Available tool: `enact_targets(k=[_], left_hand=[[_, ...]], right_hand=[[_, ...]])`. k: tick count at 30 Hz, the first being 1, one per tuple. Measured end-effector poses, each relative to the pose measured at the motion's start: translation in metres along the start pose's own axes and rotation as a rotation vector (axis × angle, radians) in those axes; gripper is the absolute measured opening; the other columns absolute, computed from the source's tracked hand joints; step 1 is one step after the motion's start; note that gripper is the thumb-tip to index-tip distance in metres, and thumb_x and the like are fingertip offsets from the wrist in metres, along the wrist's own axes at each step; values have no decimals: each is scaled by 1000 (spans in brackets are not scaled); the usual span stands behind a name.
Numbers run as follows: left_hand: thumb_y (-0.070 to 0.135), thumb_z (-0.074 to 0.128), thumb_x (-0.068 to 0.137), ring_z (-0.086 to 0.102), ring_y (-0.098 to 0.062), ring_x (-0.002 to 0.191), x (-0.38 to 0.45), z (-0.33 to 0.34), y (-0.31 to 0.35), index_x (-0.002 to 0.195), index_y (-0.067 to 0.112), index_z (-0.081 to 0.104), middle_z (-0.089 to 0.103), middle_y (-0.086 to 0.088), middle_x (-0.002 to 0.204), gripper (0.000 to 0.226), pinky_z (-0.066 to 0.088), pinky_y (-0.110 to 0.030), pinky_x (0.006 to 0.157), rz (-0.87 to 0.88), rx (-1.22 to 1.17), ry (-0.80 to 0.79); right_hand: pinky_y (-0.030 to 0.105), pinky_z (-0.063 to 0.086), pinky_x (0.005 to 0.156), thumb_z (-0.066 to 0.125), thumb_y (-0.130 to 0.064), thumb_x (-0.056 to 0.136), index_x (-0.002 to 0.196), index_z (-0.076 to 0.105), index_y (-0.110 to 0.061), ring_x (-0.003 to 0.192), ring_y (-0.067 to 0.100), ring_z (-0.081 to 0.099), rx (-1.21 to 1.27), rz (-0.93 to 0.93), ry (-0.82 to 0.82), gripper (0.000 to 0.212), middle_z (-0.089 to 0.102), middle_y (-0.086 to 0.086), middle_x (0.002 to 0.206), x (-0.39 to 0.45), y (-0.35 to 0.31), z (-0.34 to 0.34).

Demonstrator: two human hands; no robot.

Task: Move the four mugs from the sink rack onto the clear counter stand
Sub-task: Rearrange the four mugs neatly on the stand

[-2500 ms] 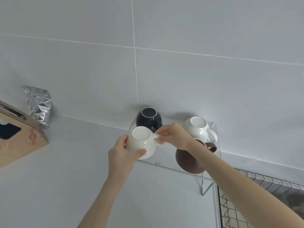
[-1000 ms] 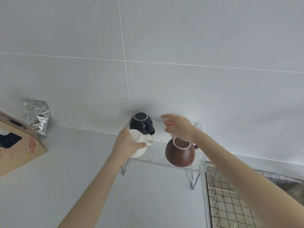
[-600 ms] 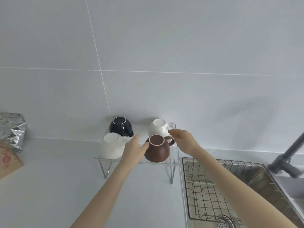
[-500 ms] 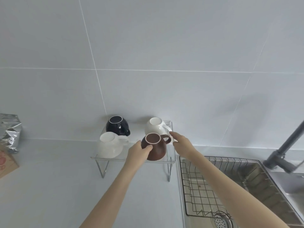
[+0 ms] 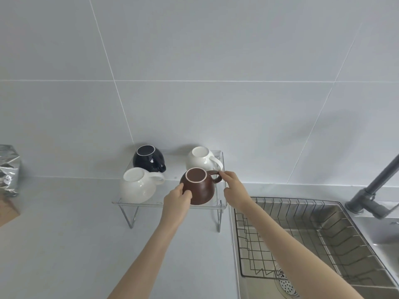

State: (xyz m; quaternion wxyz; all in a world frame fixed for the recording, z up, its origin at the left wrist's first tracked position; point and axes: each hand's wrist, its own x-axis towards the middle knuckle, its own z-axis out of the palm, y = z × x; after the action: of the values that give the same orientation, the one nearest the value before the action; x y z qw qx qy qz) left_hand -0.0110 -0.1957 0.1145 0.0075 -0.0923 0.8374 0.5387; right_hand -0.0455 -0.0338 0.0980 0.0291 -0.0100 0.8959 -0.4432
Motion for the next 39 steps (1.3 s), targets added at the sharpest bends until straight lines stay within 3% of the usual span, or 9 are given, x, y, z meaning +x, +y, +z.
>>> enact_targets(k=[4,8,17,20,23,26,29,34,39], left_hand=[[8,40,81,40,-27,73,6,-5,-1,75,8,53,46,-9,68,14,29,-29,57,26,33,-35],[18,38,69,33,-19,62,16,-14,-1,77,-4,49,38,-7,65,26,25,-29,56,78,82,-37],[6,41,77,29,-17,62,23,-15,-12,81,-5,55,35,-7,64,19,23,-27,54,107,113,-31],[13,45,77,38,-17,70,26,-17,-17,87,8,65,47,-6,73,23,30,-25,59,89,42,-73],[24,47,70,53,-18,82,30,-21,-24,79,28,67,61,1,82,22,43,-29,78,47,-90,-61],[31,47,65,56,-22,84,50,-26,-21,65,25,58,61,-6,81,13,43,-39,86,-20,-169,-23],[42,45,66,47,-18,90,81,-29,-7,80,24,52,53,-3,94,24,39,-38,92,-59,-195,-43],[45,25,93,25,-12,140,119,-11,14,140,16,32,30,4,150,55,17,-32,116,-14,-281,-277],[53,9,91,16,-11,143,136,8,7,138,23,34,29,7,151,62,8,-33,119,-45,-294,-341]], right_hand=[[8,26,87,26,19,74,137,37,-10,127,21,37,1,-11,51,70,37,9,139,-15,7,4],[4,16,96,25,18,74,140,30,-18,141,17,22,27,-34,42,76,25,3,153,-35,9,8],[7,25,83,25,14,79,143,21,-24,136,22,34,29,-5,40,75,28,2,153,-51,7,15],[10,28,72,26,12,81,142,24,-25,119,26,49,42,0,43,71,42,5,145,-51,7,14],[12,37,61,26,9,83,138,37,-22,75,11,53,54,5,64,65,62,3,106,-48,7,9],[20,41,87,27,4,87,133,43,-17,106,24,59,86,53,188,53,63,9,121,-34,5,0],[27,35,99,32,-8,93,136,38,-18,124,24,48,244,103,204,45,54,9,135,-19,-3,-6],[-3,37,76,33,-35,96,142,28,-25,117,0,35,552,154,38,47,34,-7,146,4,-19,-3],[19,48,77,16,-57,91,134,31,-45,97,3,63,611,189,-45,47,45,-20,131,21,-18,15]])
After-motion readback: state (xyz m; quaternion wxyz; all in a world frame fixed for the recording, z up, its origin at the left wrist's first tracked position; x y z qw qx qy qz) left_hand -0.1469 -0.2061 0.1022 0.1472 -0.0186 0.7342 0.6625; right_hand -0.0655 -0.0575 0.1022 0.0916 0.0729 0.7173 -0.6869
